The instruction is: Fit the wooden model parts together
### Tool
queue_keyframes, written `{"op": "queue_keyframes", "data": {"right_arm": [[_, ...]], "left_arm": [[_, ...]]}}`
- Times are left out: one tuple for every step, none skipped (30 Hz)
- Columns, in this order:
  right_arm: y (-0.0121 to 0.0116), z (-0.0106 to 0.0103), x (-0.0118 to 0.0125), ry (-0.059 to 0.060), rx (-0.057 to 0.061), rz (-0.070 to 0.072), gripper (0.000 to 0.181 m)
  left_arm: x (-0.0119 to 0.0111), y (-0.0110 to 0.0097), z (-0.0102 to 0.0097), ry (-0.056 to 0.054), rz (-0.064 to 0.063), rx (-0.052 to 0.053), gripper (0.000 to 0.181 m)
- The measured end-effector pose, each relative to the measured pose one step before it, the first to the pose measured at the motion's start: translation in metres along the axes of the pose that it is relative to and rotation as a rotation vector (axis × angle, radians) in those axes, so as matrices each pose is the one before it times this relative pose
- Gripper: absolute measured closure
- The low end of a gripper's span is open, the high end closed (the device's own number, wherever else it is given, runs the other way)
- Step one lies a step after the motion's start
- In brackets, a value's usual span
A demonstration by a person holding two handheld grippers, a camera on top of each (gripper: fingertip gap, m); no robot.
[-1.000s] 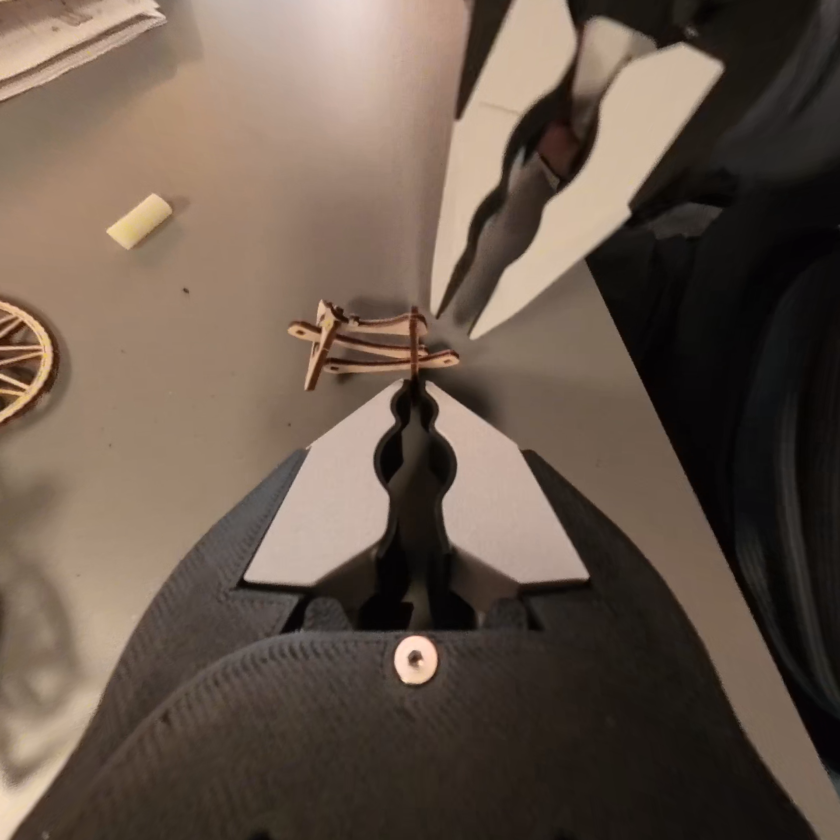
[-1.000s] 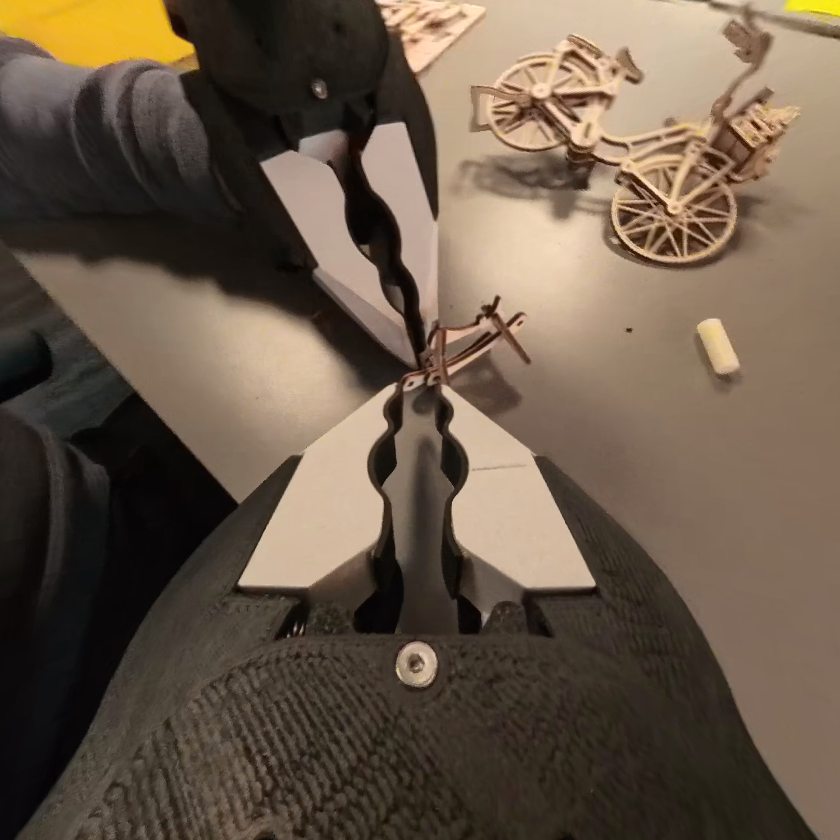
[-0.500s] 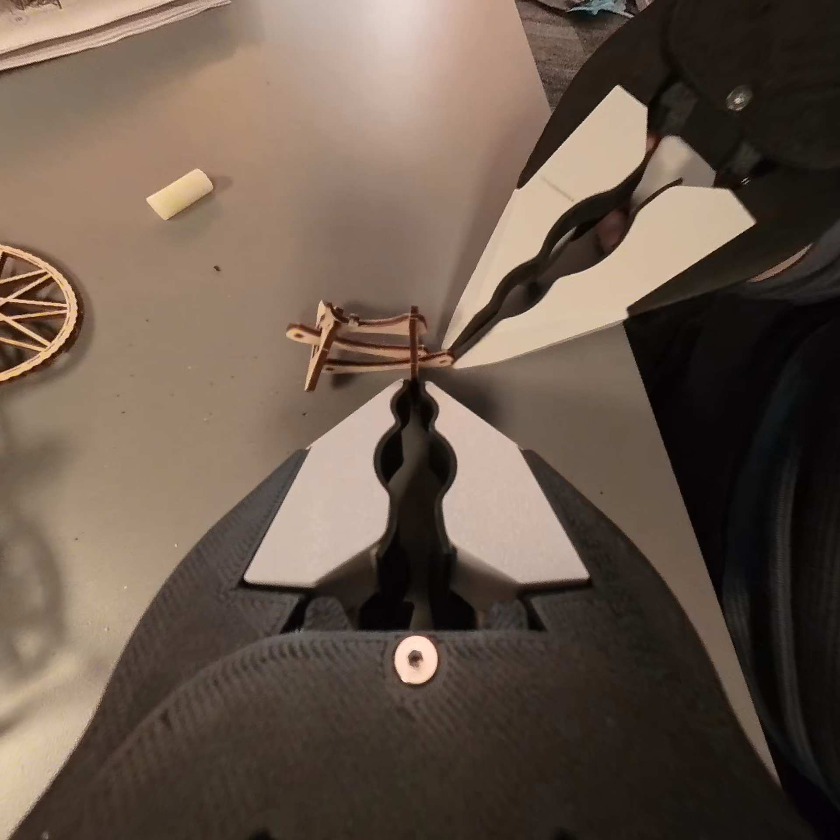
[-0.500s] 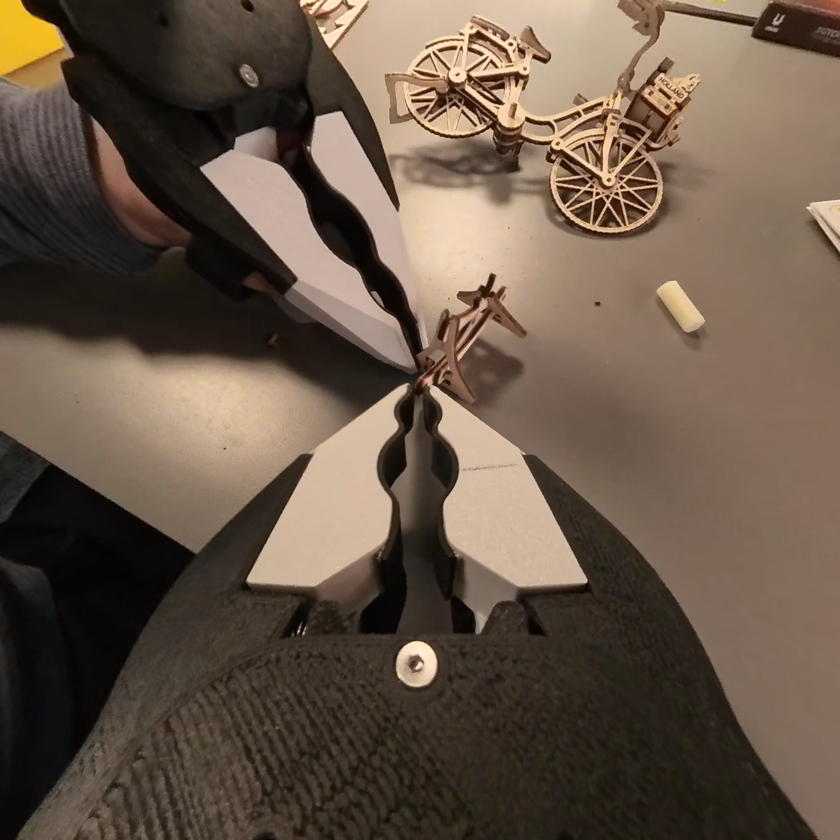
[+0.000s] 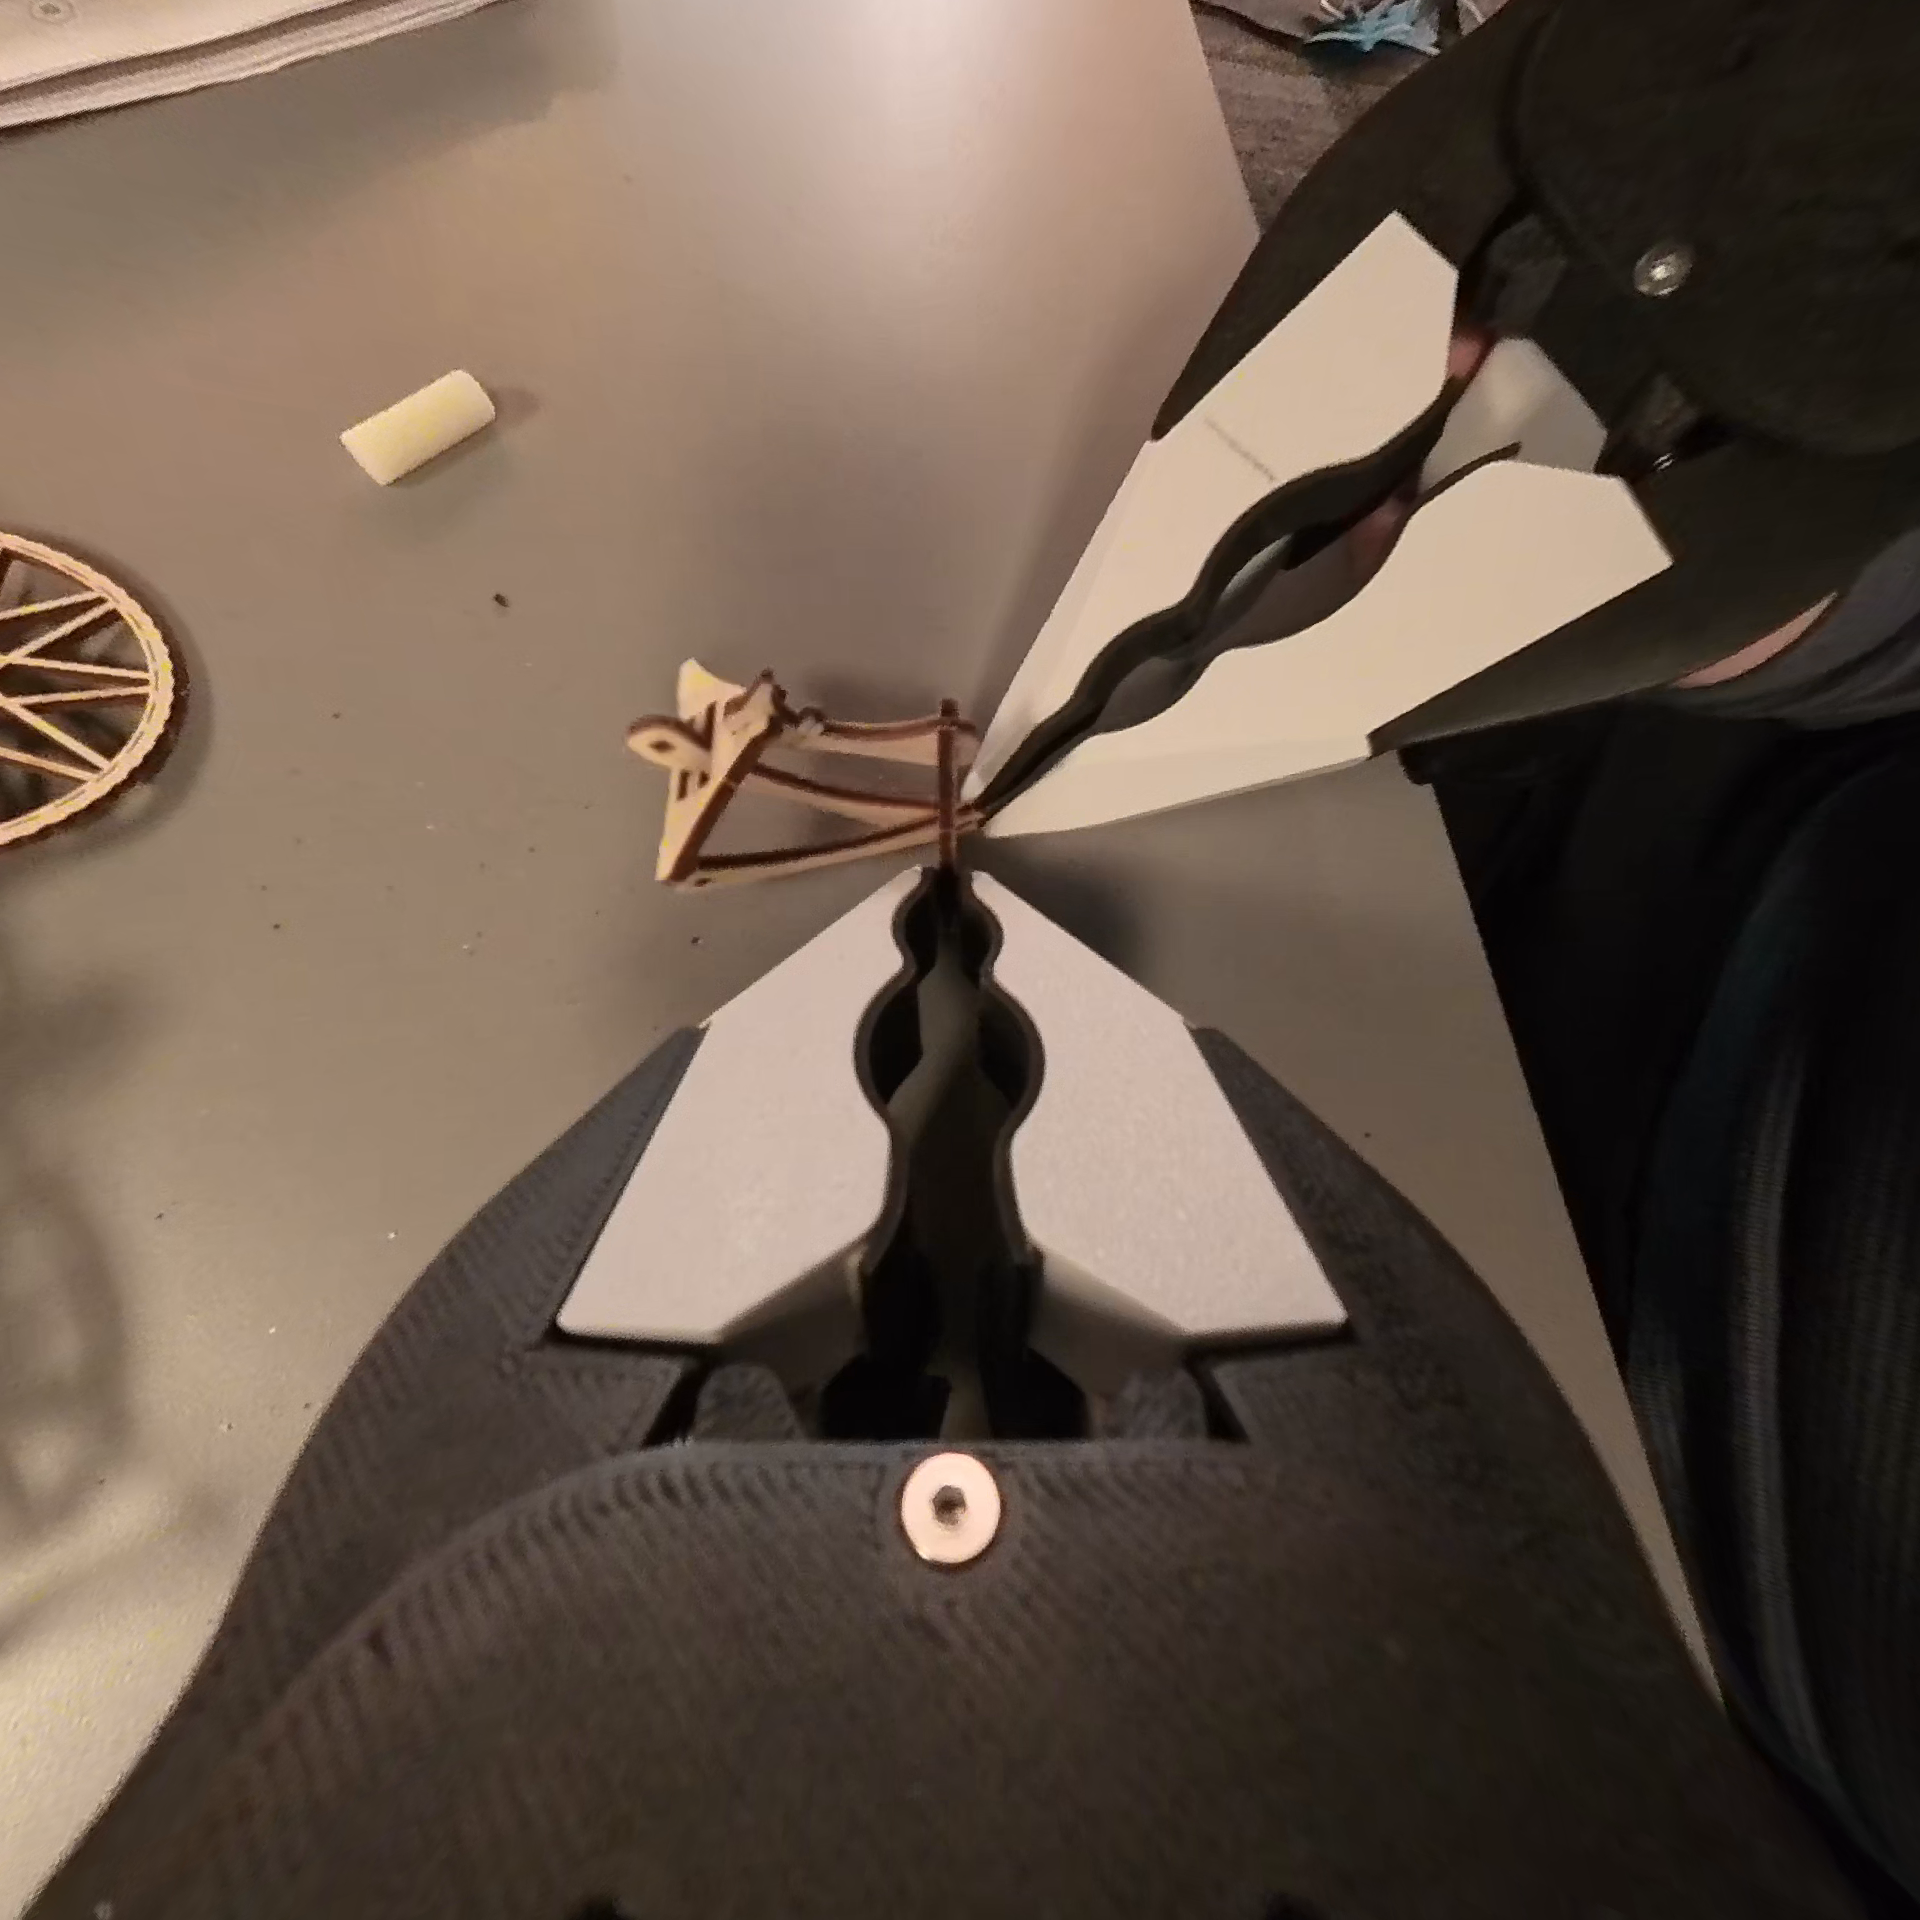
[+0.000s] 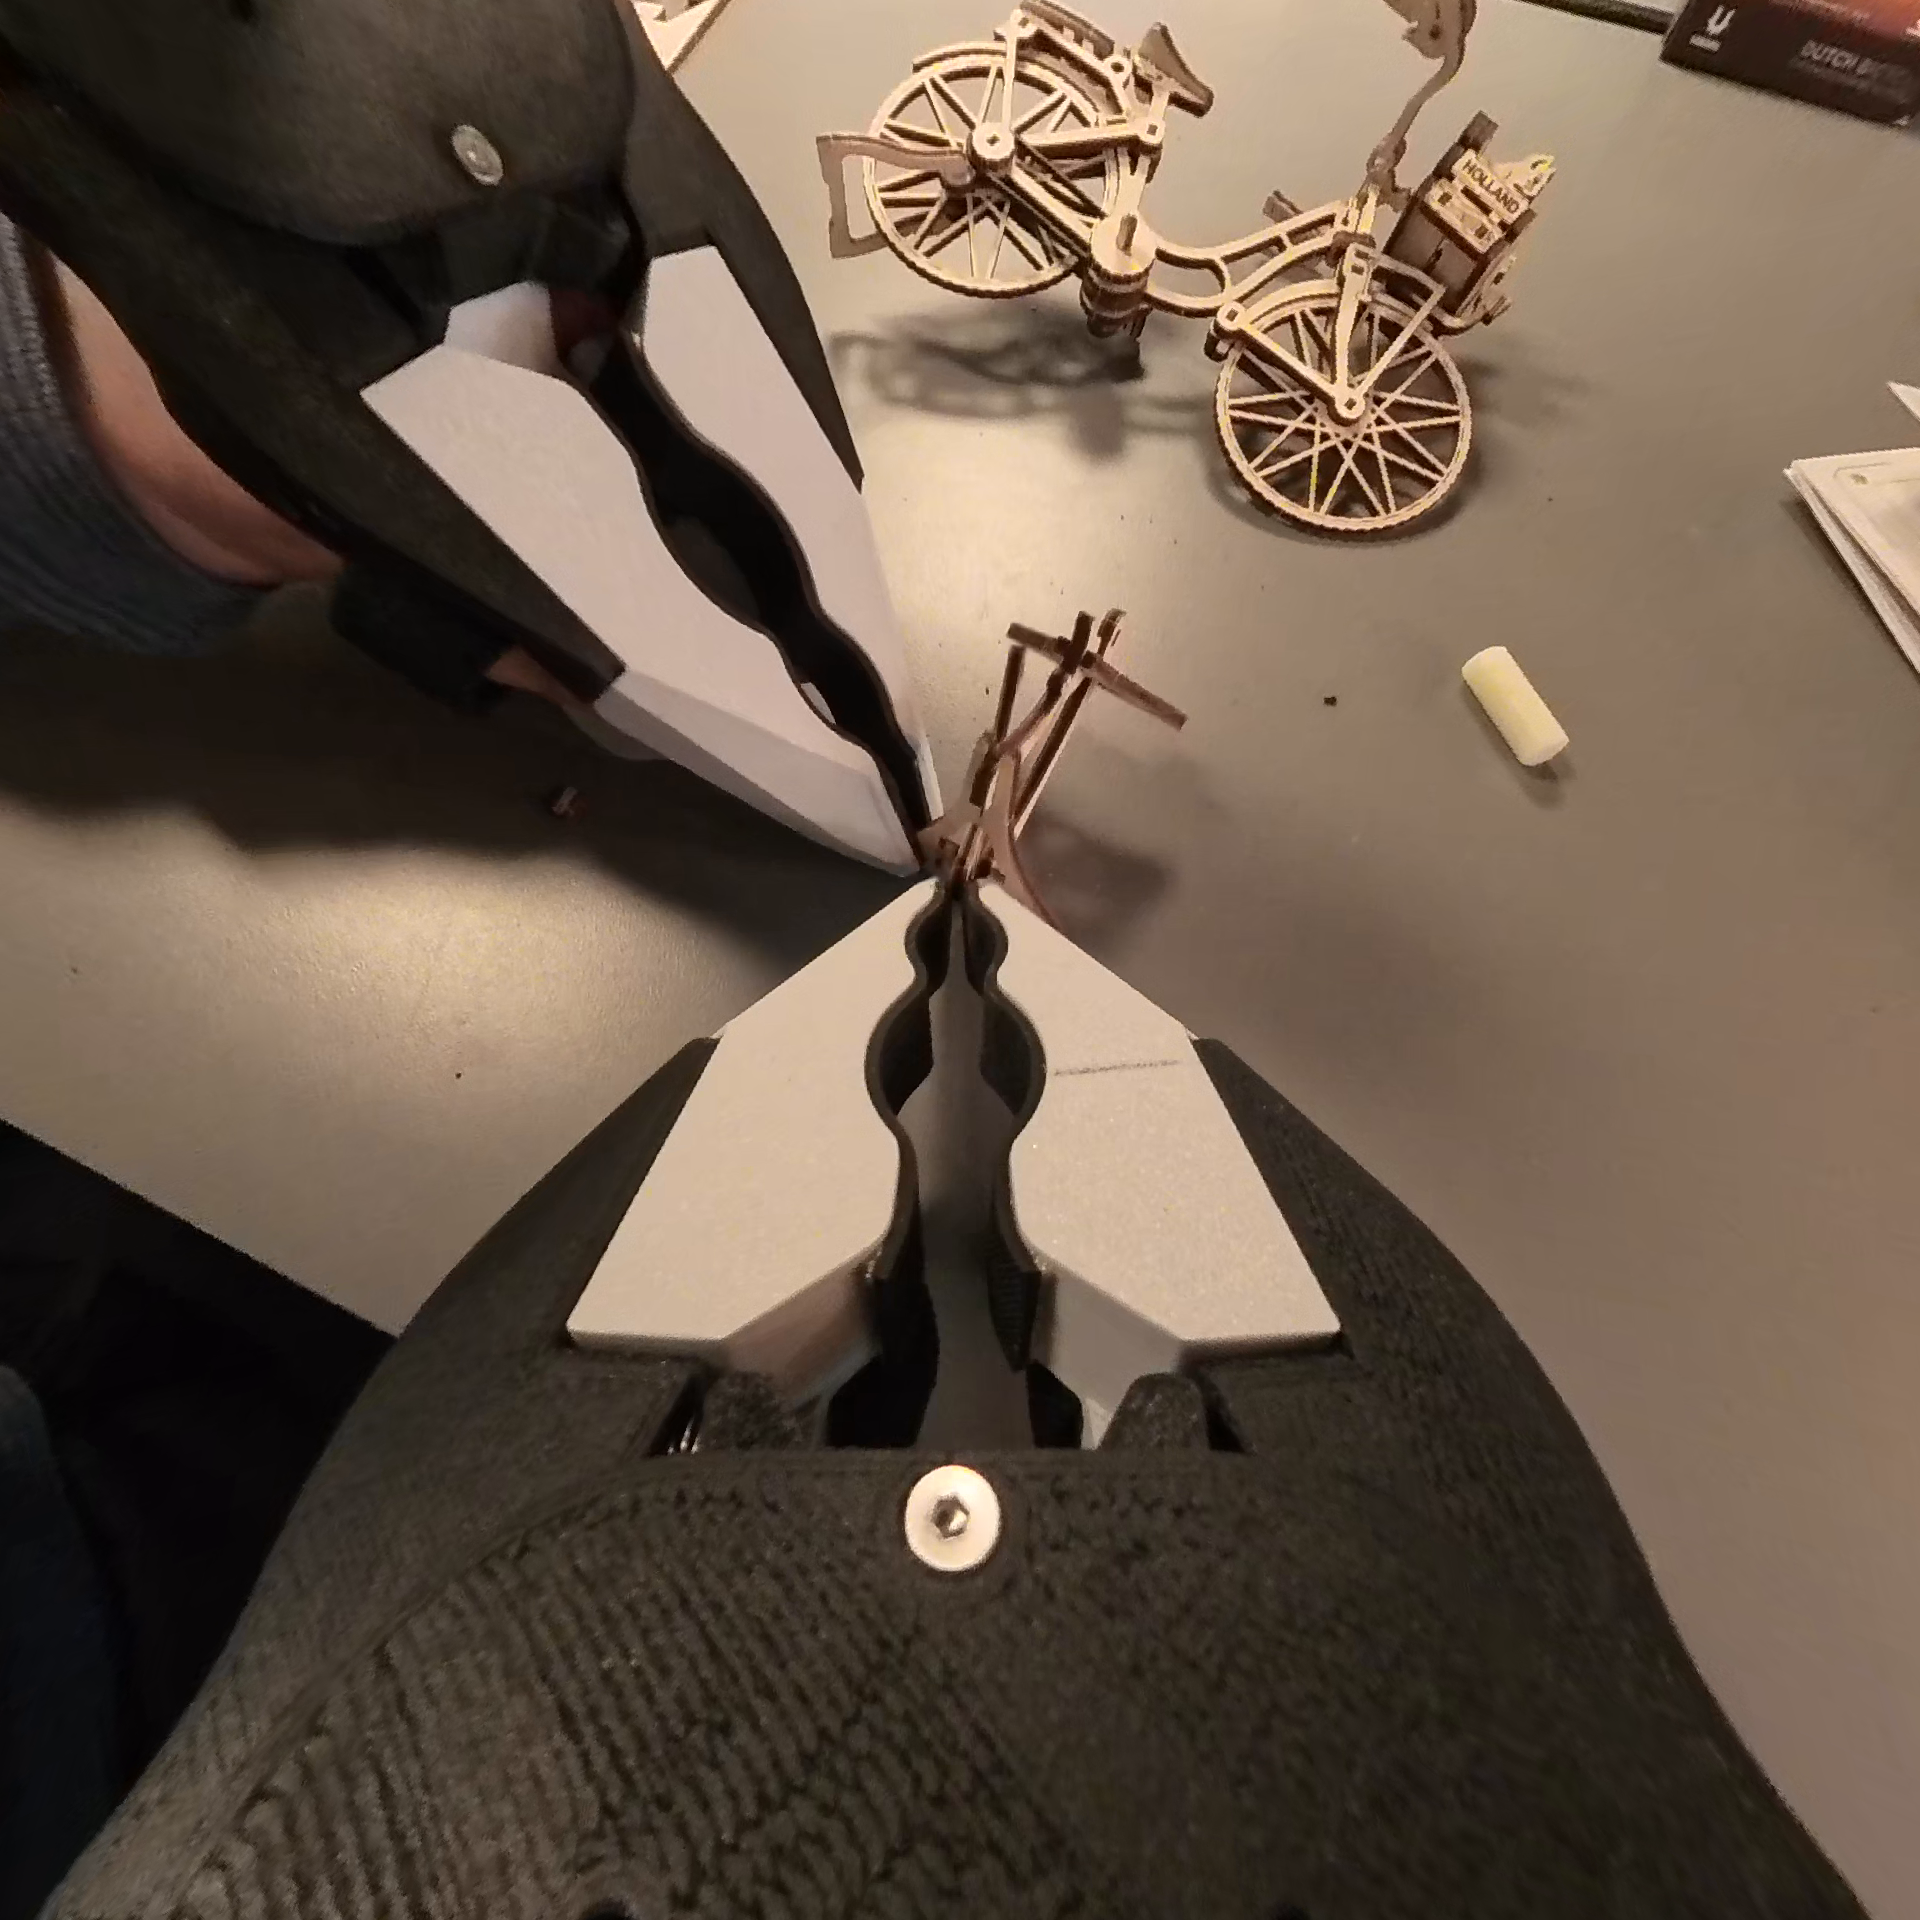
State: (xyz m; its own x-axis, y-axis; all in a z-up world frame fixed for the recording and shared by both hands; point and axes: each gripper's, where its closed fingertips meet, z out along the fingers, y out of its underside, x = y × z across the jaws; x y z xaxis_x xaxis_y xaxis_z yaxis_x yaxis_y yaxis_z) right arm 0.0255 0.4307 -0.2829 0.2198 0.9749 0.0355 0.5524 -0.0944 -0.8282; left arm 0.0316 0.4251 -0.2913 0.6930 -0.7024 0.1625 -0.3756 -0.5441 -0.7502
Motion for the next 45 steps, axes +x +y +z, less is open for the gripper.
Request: {"op": "queue_keyframes", "data": {"right_arm": [[-0.00003, 0.0004, 0.00014, 0.001, -0.0026, -0.0009, 0.181], [0.00002, 0.00025, -0.00002, -0.0003, -0.0021, -0.002, 0.181], [0.00001, 0.00013, 0.00006, -0.0013, -0.001, -0.0012, 0.181], [0.00003, 0.00015, 0.00002, -0.0018, 0.0001, 0.0017, 0.181], [-0.00005, -0.00002, -0.00009, -0.0026, 0.0009, 0.0022, 0.181], [0.0, 0.00012, -0.00001, -0.003, 0.0007, 0.0014, 0.181], [-0.00008, 0.0001, -0.00017, -0.0031, 0.0003, 0.0018, 0.181], [-0.00001, 0.00024, -0.00007, -0.0035, -0.0002, 0.0021, 0.181], [-0.00001, 0.00032, -0.00015, -0.003, -0.0008, 0.0009, 0.181], [-0.00005, 0.00016, 0.00001, -0.0017, -0.0006, -0.0014, 0.181], [-0.00002, 0.00003, -0.00017, -0.0013, -0.0001, -0.0032, 0.181], [-0.00004, 0.00001, -0.00015, -0.0018, 0.0003, -0.0029, 0.181], [0.00001, 0.00009, -0.00021, -0.003, 0.0005, -0.003, 0.181], [0.0, -0.00005, -0.00051, -0.0039, 0.0003, -0.006, 0.181], [0.00002, 0.0, -0.00059, -0.0033, -0.0005, -0.0084, 0.181], [0.0, 0.00016, -0.00051, -0.0017, -0.0016, -0.0086, 0.181], [0.0, 0.00017, -0.00038, -0.0008, -0.0017, -0.0071, 0.181], [0.0, 0.00008, -0.0002, -0.0018, -0.0007, -0.004, 0.181], [0.00003, 0.00014, 0.00003, -0.0024, 0.0002, 0.0003, 0.181], [-0.00003, 0.00002, 0.00002, -0.0015, 0.0005, 0.0025, 0.181], [0.00003, 0.00014, 0.00013, -0.0005, -0.0012, 0.0023, 0.181], [0.00015, 0.00028, 0.00009, -0.0006, -0.0023, 0.0023, 0.181], [0.00002, 0.00008, 0.0, -0.001, -0.0007, 0.0019, 0.181], [0.00008, 0.00003, 0.00002, -0.0007, 0.0003, 0.0012, 0.181], [-0.00001, 0.00002, 0.00006, -0.0002, 0.0, 0.0001, 0.181], [-0.00003, 0.00008, 0.00007, -0.0001, -0.0002, 0.0001, 0.181], [-0.00008, 0.0001, 0.00007, 0.0001, 0.0001, 0.0003, 0.181], [-0.00002, 0.00001, 0.00005, 0.0001, 0.0001, -0.0005, 0.181], [0.0, 0.00004, -0.00002, -0.0006, -0.0003, -0.0026, 0.181], [0.00002, 0.00011, -0.00016, -0.0016, -0.0012, -0.0058, 0.181], [0.00014, 0.00006, -0.00005, -0.003, -0.0021, -0.0087, 0.181], [0.0001, 0.00008, -0.00013, -0.004, -0.0019, -0.0095, 0.181], [0.00002, 0.00009, -0.00007, -0.0028, -0.001, -0.005, 0.181], [-0.00004, 0.0001, 0.00008, -0.0006, -0.0002, 0.0003, 0.181], [-0.0001, 0.0001, 0.00009, 0.0006, 0.0003, -0.0003, 0.181], [-0.00006, 0.00002, 0.00008, 0.0008, 0.0005, -0.0009, 0.181], [-0.00013, 0.00001, 0.00018, 0.0015, 0.0013, 0.0006, 0.181], [-0.00007, -0.0002, 0.00013, 0.0027, 0.0022, 0.0014, 0.181], [-0.00006, -0.00053, -0.00018, 0.0018, 0.0033, 0.0023, 0.181], [0.00019, -0.00114, -0.00105, -0.003, 0.0063, 0.0015, 0.181], [0.0002, -0.00168, -0.00155, -0.0065, 0.0098, -0.0008, 0.18], [0.00033, -0.00215, -0.00134, -0.0065, 0.0115, -0.004, 0.178], [0.00047, -0.00254, -0.00063, -0.0037, 0.0122, -0.008, 0.174], [-0.00003, -0.00291, 0.00059, 0.0037, 0.0155, -0.0101, 0.173], [-0.00119, -0.00321, 0.00108, 0.0056, 0.0235, -0.0118, 0.171]], "left_arm": [[0.00008, -0.00003, 0.00001, 0.0001, -0.001, 0.0002, 0.179], [0.0001, 0.00003, -0.00001, 0.0004, -0.0006, -0.0002, 0.179], [0.00006, 0.00004, 0.00006, 0.0009, -0.0013, 0.0001, 0.179], [0.00001, -0.00001, -0.00002, 0.0006, -0.0011, -0.0001, 0.179], [-0.00002, 0.0, -0.00002, 0.0006, -0.0006, -0.0001, 0.179], [0.00008, 0.00002, -0.00001, 0.0008, 0.0003, -0.0001, 0.179], [0.00006, -0.00003, 0.00003, 0.0005, -0.0008, -0.0002, 0.179], [0.00055, 0.00009, 0.00014, 0.0031, 0.0001, -0.0007, 0.179], [0.00009, -0.00003, 0.00003, -0.0006, 0.0016, -0.0007, 0.179], [-0.00016, 0.00007, -0.00005, -0.0025, 0.0023, -0.0011, 0.179], [0.00002, 0.0, -0.00001, -0.0019, 0.0012, -0.0006, 0.179], [0.00001, 0.00009, 0.00002, -0.0013, 0.0003, -0.0008, 0.179], [0.00008, 0.00003, -0.00007, -0.0004, -0.0006, -0.001, 0.179], [0.00006, 0.00011, 0.0, 0.0005, 0.0002, -0.0015, 0.179], [0.00006, -0.00002, 0.00005, 0.0009, -0.0011, -0.0006, 0.179], [0.00002, -0.00001, -0.00003, 0.0001, 0.0001, -0.0011, 0.179], [-0.00009, 0.00016, -0.00007, -0.0016, 0.0024, -0.0021, 0.179], [0.00004, 0.00025, -0.00024, -0.002, 0.0051, -0.0039, 0.179], [0.00002, 0.00013, -0.00002, -0.0027, 0.0037, -0.0031, 0.179], [0.00006, 0.00005, -0.00002, -0.0024, 0.0028, -0.0023, 0.179], [0.00064, 0.00008, 0.00016, 0.0014, 0.0016, -0.0015, 0.179], [0.00006, -0.0001, -0.00003, -0.0007, -0.0001, 0.0003, 0.179], [0.00004, 0.00016, -0.00001, -0.0002, 0.0008, 0.0002, 0.179], [-0.00002, -0.00008, 0.00004, 0.0007, -0.0024, 0.0016, 0.179], [0.00003, -0.00008, 0.0, 0.0013, -0.003, 0.0018, 0.179], [-0.00001, 0.00004, -0.00006, 0.0016, -0.0018, 0.001, 0.179], [0.00003, -0.00003, -0.00001, 0.0012, -0.0001, 0.0001, 0.179], [-0.00001, -0.00004, 0.0, 0.0002, -0.0014, 0.0002, 0.179], [0.00002, 0.00006, -0.00005, -0.0005, -0.0003, 0.0, 0.179], [0.0, -0.00001, 0.00009, -0.0007, 0.0007, -0.0005, 0.179], [0.00004, 0.00004, -0.00004, -0.0005, -0.0007, 0.0001, 0.179], [-0.00003, 0.00009, 0.0, -0.0003, -0.0004, 0.0006, 0.179], [0.0, -0.00003, -0.00002, 0.0, -0.0011, 0.0005, 0.179], [-0.00019, -0.0001, 0.0001, -0.0003, -0.0021, 0.001, 0.179], [-0.00011, -0.00012, -0.00002, -0.0002, -0.0009, 0.0014, 0.179], [-0.00004, 0.00004, 0.00002, -0.0002, 0.0001, 0.0009, 0.179], [-0.00004, -0.00006, -0.00005, -0.0002, -0.0019, 0.001, 0.179], [0.00002, -0.00012, 0.0002, 0.0006, -0.0025, 0.0021, 0.179], [0.00028, -0.00026, 0.00017, 0.0034, -0.0017, 0.004, 0.179], [0.00042, -0.0001, 0.00012, 0.0039, -0.0028, 0.0041, 0.179], [-0.00003, 0.0001, -0.00003, 0.0002, -0.0001, -0.0011, 0.179], [-0.00033, -0.00009, -0.00009, -0.0029, 0.0013, 0.0009, 0.179], [-0.00073, 0.00002, -0.00019, -0.0058, 0.0031, 0.0009, 0.179], [-0.00107, -0.00002, -0.00017, -0.0076, 0.0043, 0.0011, 0.179], [-0.001, 0.00002, -0.00014, -0.0059, 0.0024, 0.0011, 0.179]]}}
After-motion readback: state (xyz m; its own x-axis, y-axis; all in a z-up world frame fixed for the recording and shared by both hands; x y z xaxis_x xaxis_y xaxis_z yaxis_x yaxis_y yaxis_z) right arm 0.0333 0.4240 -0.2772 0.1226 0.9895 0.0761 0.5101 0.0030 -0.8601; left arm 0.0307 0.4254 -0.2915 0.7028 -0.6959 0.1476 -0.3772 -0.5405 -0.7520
